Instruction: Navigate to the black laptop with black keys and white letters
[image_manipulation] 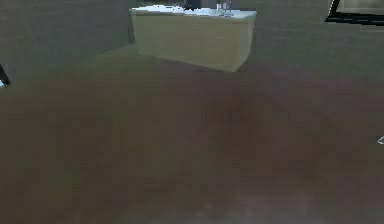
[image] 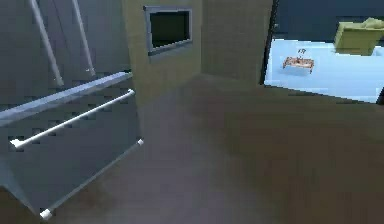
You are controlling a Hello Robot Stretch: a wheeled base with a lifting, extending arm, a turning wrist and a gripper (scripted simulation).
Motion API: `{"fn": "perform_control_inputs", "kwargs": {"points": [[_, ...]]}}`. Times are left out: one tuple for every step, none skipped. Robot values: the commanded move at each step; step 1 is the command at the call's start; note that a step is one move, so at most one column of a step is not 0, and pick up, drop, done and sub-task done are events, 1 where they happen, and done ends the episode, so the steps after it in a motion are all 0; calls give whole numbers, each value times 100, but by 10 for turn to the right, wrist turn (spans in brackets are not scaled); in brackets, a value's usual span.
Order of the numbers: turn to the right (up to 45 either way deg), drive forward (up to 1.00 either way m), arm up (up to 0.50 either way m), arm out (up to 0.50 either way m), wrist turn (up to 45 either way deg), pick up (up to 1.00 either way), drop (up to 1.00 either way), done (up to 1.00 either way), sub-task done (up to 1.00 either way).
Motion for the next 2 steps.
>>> {"fn": "perform_control_inputs", "kwargs": {"points": [[360, 0, 0, 0, 0, 0, 0, 0, 0], [0, 100, 0, 0, 0, 0, 0, 0, 0]]}}
